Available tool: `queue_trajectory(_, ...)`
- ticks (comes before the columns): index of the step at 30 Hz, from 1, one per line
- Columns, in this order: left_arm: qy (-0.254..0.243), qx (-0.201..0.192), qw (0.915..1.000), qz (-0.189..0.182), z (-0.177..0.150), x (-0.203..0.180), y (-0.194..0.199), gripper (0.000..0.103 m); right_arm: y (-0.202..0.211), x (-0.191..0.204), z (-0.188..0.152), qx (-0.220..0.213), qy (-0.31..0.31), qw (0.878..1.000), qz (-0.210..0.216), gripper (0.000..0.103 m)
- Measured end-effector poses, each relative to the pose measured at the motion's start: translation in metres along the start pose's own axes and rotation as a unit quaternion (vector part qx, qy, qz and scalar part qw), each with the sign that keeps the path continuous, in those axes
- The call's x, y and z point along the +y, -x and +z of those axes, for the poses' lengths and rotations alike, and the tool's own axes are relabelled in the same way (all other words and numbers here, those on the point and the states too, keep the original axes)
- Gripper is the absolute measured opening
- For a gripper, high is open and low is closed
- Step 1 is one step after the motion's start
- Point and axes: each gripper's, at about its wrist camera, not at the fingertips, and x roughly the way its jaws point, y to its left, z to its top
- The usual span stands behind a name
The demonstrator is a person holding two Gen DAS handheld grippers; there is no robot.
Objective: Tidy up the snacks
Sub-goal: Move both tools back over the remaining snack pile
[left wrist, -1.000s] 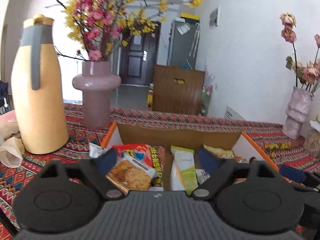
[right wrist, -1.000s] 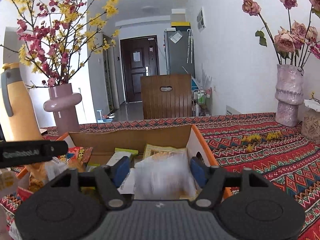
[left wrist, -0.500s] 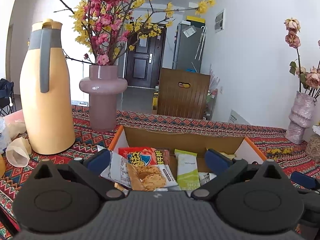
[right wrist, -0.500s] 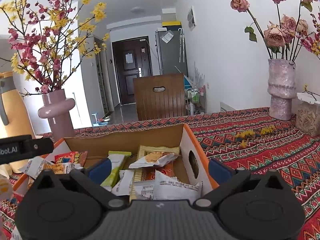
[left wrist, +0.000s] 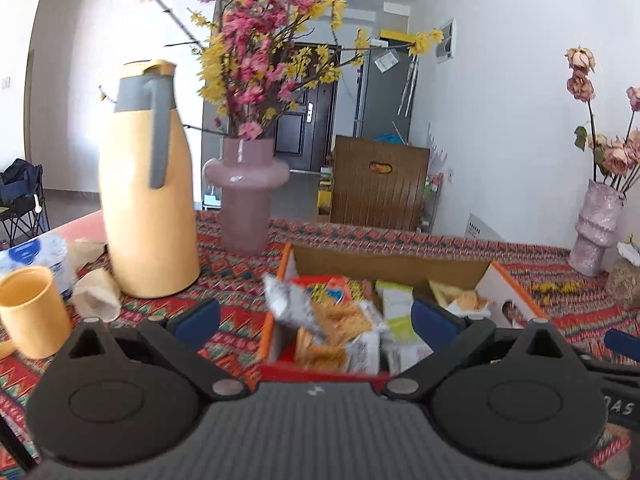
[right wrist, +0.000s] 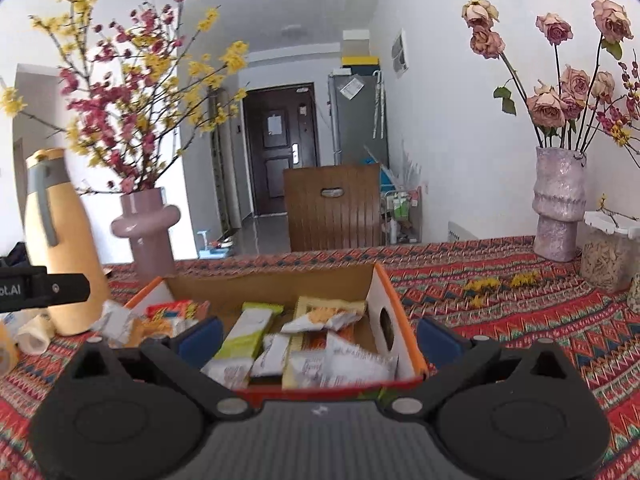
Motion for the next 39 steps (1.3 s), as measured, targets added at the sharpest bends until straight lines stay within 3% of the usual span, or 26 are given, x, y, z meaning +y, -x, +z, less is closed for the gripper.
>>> queue_trajectory(11, -0.011, 0.047, 0.9988, 0.008, -0.052, 0.039, 0.030, 0.103, 0.046, 0.008, -0.045, 0.059, 0.014, 0.998, 0.024, 0.103)
queue_trajectory(22, -0.023, 0.076, 0.9967, 0.010, -0.093, 0.061, 0.020, 0.103, 0.056, 0.009, -0.084, 0.121, 0.006, 0.992, 0.039, 0.103)
queue_trajectory(39, -0.001, 0.092, 0.9957, -0.005, -0.095, 0.067, 0.013, 0.103, 0.026, 0.041, -0.074, 0.154, 0.027, 0.986, 0.059, 0.103)
